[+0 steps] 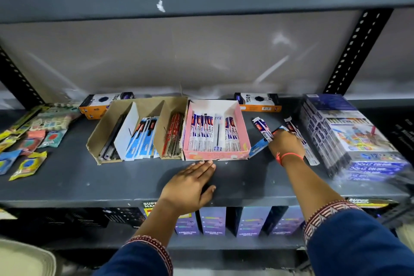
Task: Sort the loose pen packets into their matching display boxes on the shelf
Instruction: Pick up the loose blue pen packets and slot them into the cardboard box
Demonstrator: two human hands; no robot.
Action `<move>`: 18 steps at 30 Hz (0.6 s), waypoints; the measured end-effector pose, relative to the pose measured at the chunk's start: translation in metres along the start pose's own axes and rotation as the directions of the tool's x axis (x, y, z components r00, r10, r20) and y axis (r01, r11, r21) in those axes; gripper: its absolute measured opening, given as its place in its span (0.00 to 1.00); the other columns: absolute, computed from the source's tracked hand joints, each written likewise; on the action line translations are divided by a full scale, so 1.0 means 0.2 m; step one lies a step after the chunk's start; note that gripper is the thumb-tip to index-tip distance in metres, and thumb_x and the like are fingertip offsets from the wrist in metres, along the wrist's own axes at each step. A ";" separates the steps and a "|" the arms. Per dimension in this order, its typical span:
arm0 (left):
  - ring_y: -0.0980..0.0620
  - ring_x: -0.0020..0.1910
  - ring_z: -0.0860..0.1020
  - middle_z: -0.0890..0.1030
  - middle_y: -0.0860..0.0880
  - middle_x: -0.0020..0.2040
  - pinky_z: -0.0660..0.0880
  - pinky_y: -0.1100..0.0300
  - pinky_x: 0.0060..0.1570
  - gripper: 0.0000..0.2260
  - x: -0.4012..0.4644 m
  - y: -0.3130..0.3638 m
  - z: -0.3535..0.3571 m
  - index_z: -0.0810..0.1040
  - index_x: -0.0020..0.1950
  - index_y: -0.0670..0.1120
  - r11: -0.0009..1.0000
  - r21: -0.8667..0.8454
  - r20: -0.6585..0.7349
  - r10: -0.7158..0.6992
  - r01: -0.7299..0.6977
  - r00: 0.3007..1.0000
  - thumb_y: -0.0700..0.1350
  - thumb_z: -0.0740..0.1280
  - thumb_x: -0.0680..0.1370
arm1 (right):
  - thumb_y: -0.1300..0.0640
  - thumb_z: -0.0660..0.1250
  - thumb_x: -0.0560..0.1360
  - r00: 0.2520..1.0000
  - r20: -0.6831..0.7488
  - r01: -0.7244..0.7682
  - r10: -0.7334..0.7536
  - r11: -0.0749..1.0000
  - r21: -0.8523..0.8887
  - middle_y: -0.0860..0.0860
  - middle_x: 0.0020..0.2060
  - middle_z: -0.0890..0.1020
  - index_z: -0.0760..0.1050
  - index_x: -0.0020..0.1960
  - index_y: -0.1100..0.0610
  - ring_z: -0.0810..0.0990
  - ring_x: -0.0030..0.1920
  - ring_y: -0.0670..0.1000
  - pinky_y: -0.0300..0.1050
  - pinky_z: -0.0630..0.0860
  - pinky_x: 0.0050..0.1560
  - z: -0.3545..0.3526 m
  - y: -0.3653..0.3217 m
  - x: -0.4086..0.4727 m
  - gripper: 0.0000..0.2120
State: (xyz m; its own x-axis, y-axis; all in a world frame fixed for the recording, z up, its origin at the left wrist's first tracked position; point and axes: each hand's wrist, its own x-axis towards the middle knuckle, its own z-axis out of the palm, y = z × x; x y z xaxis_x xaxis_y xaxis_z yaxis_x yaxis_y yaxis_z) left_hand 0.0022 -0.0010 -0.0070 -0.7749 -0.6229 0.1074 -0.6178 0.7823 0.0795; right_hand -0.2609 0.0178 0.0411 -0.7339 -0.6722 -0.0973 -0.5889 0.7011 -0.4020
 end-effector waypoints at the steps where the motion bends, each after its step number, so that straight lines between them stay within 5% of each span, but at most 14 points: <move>1: 0.48 0.59 0.77 0.79 0.46 0.61 0.71 0.52 0.57 0.33 0.00 0.00 0.00 0.76 0.64 0.43 1.000 -0.001 0.005 -0.010 0.010 1.000 0.59 0.37 0.80 | 0.63 0.58 0.72 1.000 0.018 -0.006 0.005 0.999 0.034 0.62 0.54 0.80 0.74 0.55 0.61 0.77 0.57 0.63 0.54 0.75 0.56 -0.01 0.00 0.00 0.14; 4: 0.48 0.60 0.77 0.79 0.46 0.61 0.72 0.52 0.57 0.33 0.00 0.00 0.01 0.75 0.64 0.44 1.000 -0.003 -0.009 -0.005 0.005 1.000 0.59 0.37 0.80 | 0.63 0.60 0.71 0.996 0.087 0.021 -0.029 0.995 0.097 0.62 0.51 0.82 0.75 0.41 0.60 0.78 0.48 0.62 0.49 0.75 0.49 -0.03 0.00 0.02 0.05; 8: 0.48 0.60 0.77 0.79 0.46 0.62 0.72 0.51 0.57 0.34 0.00 0.00 0.00 0.76 0.64 0.44 1.000 0.002 0.014 -0.011 0.011 1.000 0.59 0.36 0.80 | 0.59 0.62 0.72 0.983 0.184 -0.014 -0.017 0.986 0.166 0.61 0.49 0.81 0.68 0.30 0.56 0.73 0.41 0.56 0.45 0.70 0.45 -0.07 -0.02 0.01 0.12; 12: 0.48 0.64 0.74 0.75 0.47 0.65 0.64 0.52 0.62 0.35 0.01 0.00 0.00 0.72 0.67 0.44 1.000 -0.028 -0.001 0.002 -0.002 1.000 0.61 0.35 0.79 | 0.59 0.61 0.74 0.992 0.093 -0.102 0.080 0.961 0.259 0.64 0.49 0.79 0.77 0.51 0.65 0.78 0.53 0.63 0.52 0.74 0.56 -0.13 -0.02 0.01 0.12; 18: 0.51 0.58 0.78 0.80 0.49 0.60 0.73 0.57 0.55 0.24 0.00 0.01 -0.02 0.77 0.62 0.46 0.999 -0.043 -0.058 0.022 -0.024 0.998 0.57 0.49 0.79 | 0.56 0.66 0.74 0.985 0.083 -0.159 0.150 0.980 0.119 0.63 0.63 0.76 0.64 0.69 0.65 0.76 0.63 0.63 0.55 0.73 0.61 -0.09 -0.09 0.06 0.27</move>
State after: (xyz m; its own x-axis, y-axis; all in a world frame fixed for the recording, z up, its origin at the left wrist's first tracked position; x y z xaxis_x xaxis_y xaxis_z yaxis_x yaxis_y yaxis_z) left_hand 0.0024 0.0001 -0.0028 -0.7791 -0.6043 0.1668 -0.5924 0.7967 0.1198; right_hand -0.2645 0.0011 0.0642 -0.7829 -0.5772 -0.2320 -0.4202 0.7657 -0.4870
